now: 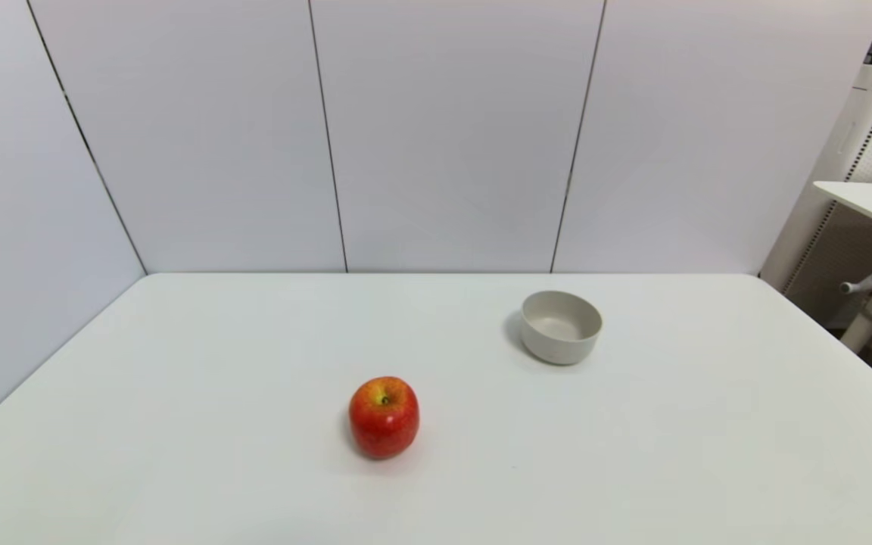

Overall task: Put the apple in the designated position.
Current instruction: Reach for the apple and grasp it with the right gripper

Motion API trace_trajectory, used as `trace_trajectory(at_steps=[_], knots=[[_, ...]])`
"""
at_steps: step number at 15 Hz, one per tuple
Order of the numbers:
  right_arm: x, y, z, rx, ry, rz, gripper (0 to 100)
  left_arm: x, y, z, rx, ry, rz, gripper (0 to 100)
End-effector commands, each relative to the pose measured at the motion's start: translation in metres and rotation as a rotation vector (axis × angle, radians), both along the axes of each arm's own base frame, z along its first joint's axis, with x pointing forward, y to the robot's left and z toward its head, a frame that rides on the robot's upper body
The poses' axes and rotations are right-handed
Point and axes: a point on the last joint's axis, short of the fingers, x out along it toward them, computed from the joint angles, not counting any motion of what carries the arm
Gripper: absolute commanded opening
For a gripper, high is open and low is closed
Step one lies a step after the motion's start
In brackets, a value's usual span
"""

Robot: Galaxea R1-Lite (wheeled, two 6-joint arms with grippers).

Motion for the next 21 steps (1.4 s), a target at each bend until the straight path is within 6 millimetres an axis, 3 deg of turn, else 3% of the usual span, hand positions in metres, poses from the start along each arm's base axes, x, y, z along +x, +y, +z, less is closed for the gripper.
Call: trace_trajectory(at_steps=[1, 5, 7, 9, 11, 16, 18, 21], knots=[[0.007, 0.0, 0.015, -0.009, 0.065, 0.007, 100, 0.0, 0.0, 0.0, 0.0, -0.001, 0.0, 100], [0.044, 0.001, 0.076, -0.116, 0.125, 0.059, 100, 0.0, 0.0, 0.0, 0.0, 0.0, 0.0, 100], [0.077, 0.008, 0.11, -0.173, 0.124, 0.219, 100, 0.0, 0.0, 0.0, 0.0, -0.001, 0.0, 100], [0.102, 0.021, 0.122, -0.171, 0.123, 0.459, 100, 0.0, 0.0, 0.0, 0.0, -0.001, 0.0, 100], [0.127, 0.036, 0.124, -0.184, 0.103, 0.642, 100, 0.0, 0.0, 0.0, 0.0, -0.001, 0.0, 100], [0.167, 0.079, 0.116, -0.21, 0.147, 1.085, 100, 0.0, 0.0, 0.0, 0.0, -0.001, 0.0, 100], [0.197, 0.095, 0.101, -0.327, 0.174, 1.173, 100, 0.0, 0.0, 0.0, 0.0, -0.001, 0.0, 100], [0.222, 0.128, 0.075, -0.368, 0.265, 1.277, 100, 0.0, 0.0, 0.0, 0.0, -0.001, 0.0, 100]])
